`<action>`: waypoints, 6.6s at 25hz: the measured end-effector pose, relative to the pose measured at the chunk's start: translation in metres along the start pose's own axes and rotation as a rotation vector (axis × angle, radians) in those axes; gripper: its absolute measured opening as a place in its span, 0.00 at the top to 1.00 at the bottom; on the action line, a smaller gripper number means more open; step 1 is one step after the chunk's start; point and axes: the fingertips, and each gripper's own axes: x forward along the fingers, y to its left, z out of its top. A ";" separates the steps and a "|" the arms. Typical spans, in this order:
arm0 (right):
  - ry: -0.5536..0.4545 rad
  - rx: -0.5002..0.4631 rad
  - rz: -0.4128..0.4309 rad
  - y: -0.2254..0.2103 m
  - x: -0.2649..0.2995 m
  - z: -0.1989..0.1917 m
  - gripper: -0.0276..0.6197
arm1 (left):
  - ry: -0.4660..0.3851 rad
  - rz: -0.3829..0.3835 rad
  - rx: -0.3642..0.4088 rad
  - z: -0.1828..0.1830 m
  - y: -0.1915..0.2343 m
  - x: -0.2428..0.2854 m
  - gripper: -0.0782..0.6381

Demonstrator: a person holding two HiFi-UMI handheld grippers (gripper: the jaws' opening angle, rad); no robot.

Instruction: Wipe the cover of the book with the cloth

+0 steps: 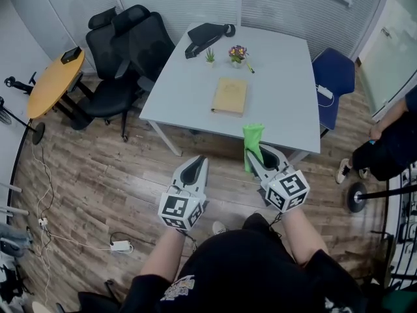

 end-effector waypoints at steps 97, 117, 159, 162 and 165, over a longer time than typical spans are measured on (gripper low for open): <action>0.592 0.049 -0.300 -0.296 0.409 -0.147 0.80 | 0.702 -0.552 -0.223 -0.220 0.239 0.449 0.55; 0.753 -0.107 -0.234 -0.299 0.437 -0.174 0.80 | 0.665 -0.556 -0.175 -0.218 0.239 0.449 0.55; 0.623 0.054 -0.592 -0.356 0.338 -0.155 0.80 | 0.663 -0.554 -0.168 -0.217 0.240 0.450 0.54; 0.613 0.061 -0.567 -0.340 0.346 -0.151 0.80 | 0.662 -0.552 -0.167 -0.218 0.240 0.450 0.54; 0.601 0.067 -0.536 -0.321 0.354 -0.150 0.80 | 0.661 -0.551 -0.166 -0.218 0.240 0.450 0.54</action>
